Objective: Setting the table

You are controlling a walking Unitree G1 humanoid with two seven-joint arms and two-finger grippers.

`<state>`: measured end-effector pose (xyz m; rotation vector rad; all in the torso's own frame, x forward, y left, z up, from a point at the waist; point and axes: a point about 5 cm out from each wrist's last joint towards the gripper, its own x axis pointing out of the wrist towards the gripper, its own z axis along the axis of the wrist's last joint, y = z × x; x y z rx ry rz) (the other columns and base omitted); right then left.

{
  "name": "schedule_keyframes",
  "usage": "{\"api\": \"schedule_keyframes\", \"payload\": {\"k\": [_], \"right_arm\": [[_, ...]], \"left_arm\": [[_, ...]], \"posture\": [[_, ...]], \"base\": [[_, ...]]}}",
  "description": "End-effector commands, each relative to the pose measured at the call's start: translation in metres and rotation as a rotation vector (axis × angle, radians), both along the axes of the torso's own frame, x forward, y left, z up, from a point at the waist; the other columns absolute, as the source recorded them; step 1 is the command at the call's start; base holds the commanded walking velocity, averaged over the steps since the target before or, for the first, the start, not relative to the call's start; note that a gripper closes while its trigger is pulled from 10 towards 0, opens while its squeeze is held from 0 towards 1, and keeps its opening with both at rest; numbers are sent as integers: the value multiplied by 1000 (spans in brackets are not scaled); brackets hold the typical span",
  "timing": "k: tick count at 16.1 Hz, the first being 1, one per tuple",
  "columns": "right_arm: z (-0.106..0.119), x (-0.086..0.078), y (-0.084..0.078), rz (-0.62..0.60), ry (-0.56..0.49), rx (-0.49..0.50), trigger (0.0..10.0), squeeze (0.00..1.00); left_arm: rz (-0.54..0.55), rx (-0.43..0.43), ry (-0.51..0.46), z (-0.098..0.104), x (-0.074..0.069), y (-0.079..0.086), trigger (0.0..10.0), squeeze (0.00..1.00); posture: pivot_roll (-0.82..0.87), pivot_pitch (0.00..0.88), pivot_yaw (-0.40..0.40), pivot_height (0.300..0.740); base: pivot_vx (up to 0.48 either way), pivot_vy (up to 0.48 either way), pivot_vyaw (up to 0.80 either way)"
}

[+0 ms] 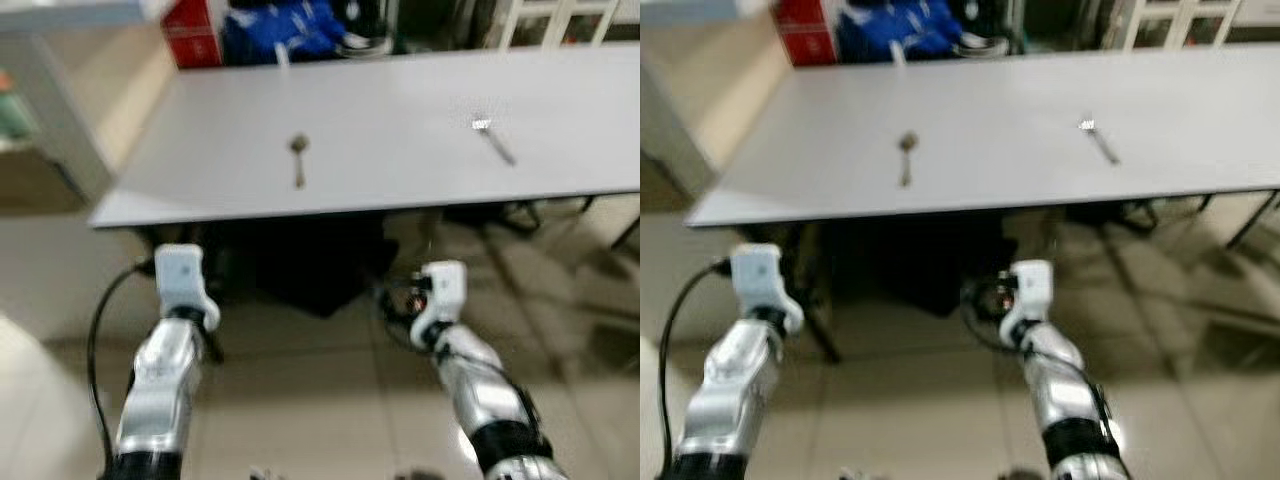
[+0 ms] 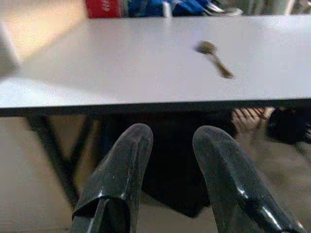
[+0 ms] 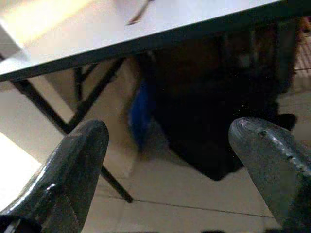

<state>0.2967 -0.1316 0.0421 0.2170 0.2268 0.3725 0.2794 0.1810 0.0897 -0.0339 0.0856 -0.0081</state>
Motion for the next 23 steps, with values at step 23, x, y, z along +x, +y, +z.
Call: {"api": "schedule_keyframes", "payload": {"k": [23], "right_arm": [[-6, -5, 8, 46, 8, -1, 10000, 0]], "left_arm": [[-23, -37, 26, -4, 4, -15, 10000, 0]], "posture": [[-137, 0, 84, 731]], "base": [[0, 480, 0]]}}
